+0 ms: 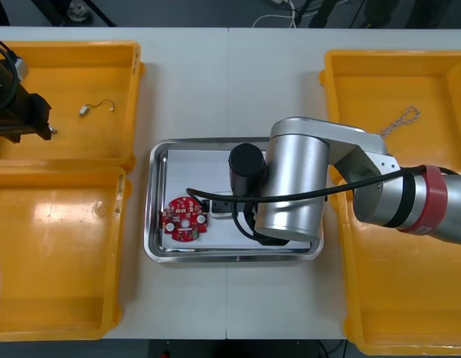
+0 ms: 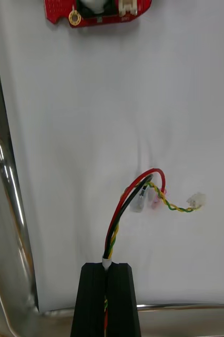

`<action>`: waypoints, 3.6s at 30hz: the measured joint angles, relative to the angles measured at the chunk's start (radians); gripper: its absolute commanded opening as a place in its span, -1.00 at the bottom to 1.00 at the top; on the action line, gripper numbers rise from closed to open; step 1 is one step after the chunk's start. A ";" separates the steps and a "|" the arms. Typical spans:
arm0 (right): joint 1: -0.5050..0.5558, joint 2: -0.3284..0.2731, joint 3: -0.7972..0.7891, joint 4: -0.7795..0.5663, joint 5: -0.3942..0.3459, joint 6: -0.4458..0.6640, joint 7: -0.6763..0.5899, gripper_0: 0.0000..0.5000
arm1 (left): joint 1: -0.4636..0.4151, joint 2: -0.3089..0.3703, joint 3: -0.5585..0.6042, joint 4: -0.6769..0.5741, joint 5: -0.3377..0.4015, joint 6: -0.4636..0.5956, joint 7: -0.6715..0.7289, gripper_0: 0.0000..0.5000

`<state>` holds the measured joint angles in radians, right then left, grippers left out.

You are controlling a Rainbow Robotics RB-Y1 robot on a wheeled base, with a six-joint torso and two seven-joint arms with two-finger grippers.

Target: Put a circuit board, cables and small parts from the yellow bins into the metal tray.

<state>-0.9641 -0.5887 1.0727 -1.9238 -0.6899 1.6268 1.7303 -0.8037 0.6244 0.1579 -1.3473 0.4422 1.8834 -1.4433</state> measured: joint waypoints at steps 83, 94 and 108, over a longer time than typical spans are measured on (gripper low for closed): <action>0.071 0.009 -0.629 0.000 -0.161 0.289 -0.001 1.00 | -0.018 0.001 -0.039 0.492 0.090 -0.734 -0.189 -1.00; 0.071 -0.043 -0.805 0.000 -0.184 0.290 -0.012 1.00 | -0.026 0.002 -0.031 0.476 0.087 -0.622 -0.189 -1.00; 0.072 -0.117 -1.038 0.193 -0.165 0.290 -0.017 1.00 | -0.026 0.003 0.037 0.224 -0.005 -0.265 -0.189 -1.00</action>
<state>-0.8925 -0.7059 0.0343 -1.7303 -0.8552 1.9165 1.7132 -0.8296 0.6270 0.1949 -1.1234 0.4374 1.6182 -1.6319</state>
